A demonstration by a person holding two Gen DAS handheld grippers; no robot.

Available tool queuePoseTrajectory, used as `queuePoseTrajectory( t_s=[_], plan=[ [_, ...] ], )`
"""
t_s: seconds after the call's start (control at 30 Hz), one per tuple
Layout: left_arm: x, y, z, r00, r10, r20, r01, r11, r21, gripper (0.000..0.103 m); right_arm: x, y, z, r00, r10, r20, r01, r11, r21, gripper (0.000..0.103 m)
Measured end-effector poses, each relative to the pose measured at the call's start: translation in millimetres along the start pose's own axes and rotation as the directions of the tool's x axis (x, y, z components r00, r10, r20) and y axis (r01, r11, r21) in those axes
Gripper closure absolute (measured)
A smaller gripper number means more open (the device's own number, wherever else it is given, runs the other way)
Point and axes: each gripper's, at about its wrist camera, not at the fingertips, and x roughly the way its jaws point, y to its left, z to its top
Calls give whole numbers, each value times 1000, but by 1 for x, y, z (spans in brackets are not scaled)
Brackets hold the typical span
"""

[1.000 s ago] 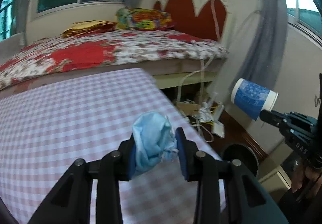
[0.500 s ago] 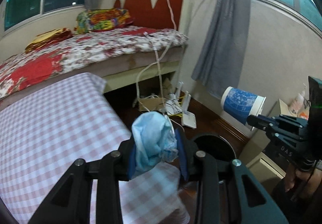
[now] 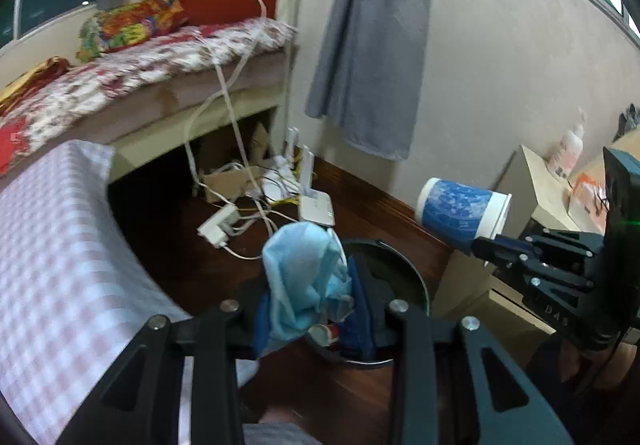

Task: Collect trash
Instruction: 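Carry the light-blue mask and blue-and-white cup over the black bin, then open both tools to drop the mask and cup into the bin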

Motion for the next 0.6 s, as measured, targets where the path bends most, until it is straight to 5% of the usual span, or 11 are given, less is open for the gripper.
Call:
queuePoseTrajectory(
  t_s=[0.33,0.6],
  plan=[
    [58,-28,-8,994,-39,-106,44,998,44,67,29,-23,-26,996,38,-75,-38,999,-4,100],
    [102,-25,-24,973,-96,-211,91,995,-30,67,69,-29,-47,977,93,-190,-107,992,-63,100]
  ],
)
